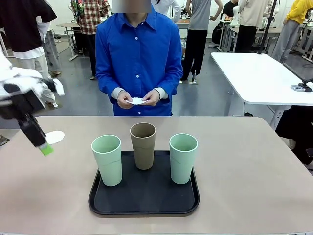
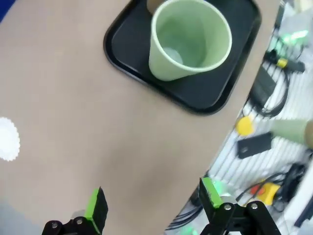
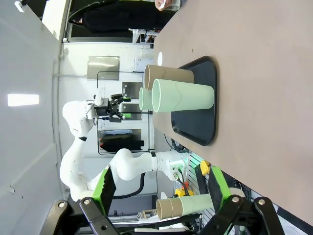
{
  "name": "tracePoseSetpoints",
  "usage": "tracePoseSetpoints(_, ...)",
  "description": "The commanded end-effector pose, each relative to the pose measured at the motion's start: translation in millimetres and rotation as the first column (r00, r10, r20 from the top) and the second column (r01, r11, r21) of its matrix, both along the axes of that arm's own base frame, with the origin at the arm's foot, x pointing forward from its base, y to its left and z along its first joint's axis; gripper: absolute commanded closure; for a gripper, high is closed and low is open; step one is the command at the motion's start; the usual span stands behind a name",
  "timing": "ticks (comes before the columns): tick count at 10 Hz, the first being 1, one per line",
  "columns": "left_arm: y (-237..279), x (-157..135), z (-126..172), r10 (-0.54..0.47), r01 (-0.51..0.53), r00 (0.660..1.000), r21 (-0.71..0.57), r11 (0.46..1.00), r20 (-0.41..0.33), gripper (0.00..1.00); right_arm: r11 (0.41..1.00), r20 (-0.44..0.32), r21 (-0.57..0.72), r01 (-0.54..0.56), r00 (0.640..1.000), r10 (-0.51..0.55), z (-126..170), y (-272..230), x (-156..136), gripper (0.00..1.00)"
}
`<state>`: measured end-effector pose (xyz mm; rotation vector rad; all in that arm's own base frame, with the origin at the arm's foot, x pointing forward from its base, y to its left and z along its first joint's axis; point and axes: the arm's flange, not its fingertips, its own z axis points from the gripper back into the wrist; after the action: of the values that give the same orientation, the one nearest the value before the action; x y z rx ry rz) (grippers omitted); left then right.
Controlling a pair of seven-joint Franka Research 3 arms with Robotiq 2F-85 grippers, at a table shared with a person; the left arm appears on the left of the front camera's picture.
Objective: Place coasters on the table and set cups on them.
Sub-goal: Pick up one Reusable plastic cup and place it on a coaster set by the human.
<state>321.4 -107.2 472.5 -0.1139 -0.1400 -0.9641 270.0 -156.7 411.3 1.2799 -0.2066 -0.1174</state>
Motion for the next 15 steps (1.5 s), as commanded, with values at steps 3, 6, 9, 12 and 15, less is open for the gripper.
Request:
tracePoseSetpoints(3, -17.0, 8.4, -33.1, -0.024, 0.020, 0.999, 0.107, 0.994, 0.035, 0.00, 1.000, 0.010, 0.012, 0.000, 1.000, 0.000, -1.7, -1.0, -1.8, 0.00)
tracePoseSetpoints(6, -28.8, -0.6, -14.5, -0.067, 0.063, 0.997, 0.118, 0.991, 0.026, 0.00, 1.000, 0.010, 0.012, 0.000, 1.000, 0.000, -1.7, -1.0, -1.8, 0.00)
tracePoseSetpoints(9, -5.8, 21.4, -39.8, -0.048, 0.051, 0.996, -0.035, 0.998, 0.078, 0.00, 1.000, 0.010, 0.012, 0.000, 1.000, 0.000, -1.7, -1.0, -1.8, 0.00)
tracePoseSetpoints(12, 34.7, 42.2, -72.8, -0.186, 0.305, 0.939, -0.451, 0.839, 0.290, 0.00, 1.000, 0.010, 0.012, 0.000, 1.000, 0.000, -1.7, -1.0, -1.8, 0.00)
tracePoseSetpoints(15, 38.1, 58.6, -98.4, -0.255, 0.317, 0.947, -0.681, 0.660, 0.195, 0.00, 1.000, 0.010, 0.012, 0.000, 1.000, 0.000, -1.7, -1.0, -1.8, 0.00)
